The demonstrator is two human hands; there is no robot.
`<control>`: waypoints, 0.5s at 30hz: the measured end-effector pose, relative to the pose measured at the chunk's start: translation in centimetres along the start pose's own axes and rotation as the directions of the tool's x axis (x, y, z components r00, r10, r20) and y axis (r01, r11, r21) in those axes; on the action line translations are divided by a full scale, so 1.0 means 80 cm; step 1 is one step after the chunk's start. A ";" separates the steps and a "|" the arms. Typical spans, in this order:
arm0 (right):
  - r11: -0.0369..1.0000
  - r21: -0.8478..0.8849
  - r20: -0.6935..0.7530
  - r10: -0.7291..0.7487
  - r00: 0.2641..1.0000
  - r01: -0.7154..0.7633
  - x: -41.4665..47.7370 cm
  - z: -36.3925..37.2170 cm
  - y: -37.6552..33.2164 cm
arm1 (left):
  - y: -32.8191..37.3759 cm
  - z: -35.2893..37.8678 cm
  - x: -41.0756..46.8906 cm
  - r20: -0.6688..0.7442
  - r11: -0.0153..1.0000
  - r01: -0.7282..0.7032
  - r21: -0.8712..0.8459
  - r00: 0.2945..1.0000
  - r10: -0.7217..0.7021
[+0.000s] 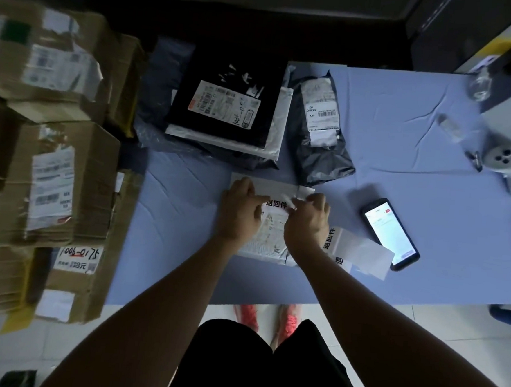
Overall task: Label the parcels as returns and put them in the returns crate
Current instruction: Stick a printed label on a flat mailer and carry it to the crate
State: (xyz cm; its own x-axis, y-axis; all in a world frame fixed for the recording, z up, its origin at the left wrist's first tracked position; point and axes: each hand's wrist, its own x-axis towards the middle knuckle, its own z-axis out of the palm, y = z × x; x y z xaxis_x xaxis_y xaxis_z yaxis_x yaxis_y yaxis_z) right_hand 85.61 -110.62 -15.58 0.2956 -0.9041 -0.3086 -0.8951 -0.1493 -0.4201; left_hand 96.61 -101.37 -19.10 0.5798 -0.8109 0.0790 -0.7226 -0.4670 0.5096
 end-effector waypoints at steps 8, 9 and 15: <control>0.998 0.020 0.131 0.049 0.990 -0.052 -0.008 -0.012 0.001 | 0.010 -0.028 -0.023 0.071 0.836 0.547 -0.046 0.836 -0.544; 0.998 0.039 0.150 0.052 0.987 -0.058 -0.007 -0.013 0.002 | 0.009 -0.029 -0.022 0.113 0.821 0.562 -0.103 0.826 -0.552; 0.994 0.107 0.151 -0.029 0.988 0.013 -0.019 -0.033 0.011 | -0.004 -0.046 -0.043 0.172 0.751 0.548 -0.369 0.834 -0.524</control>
State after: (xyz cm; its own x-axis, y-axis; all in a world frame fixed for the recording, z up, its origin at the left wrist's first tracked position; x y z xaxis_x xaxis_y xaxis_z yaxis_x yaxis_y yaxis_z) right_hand 83.50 -110.47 -13.21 0.3684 -0.8285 -0.4218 -0.8506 -0.1173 -0.5126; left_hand 96.25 -97.15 -16.37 0.7979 -0.4919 -0.3484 -0.0857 -0.6647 0.7422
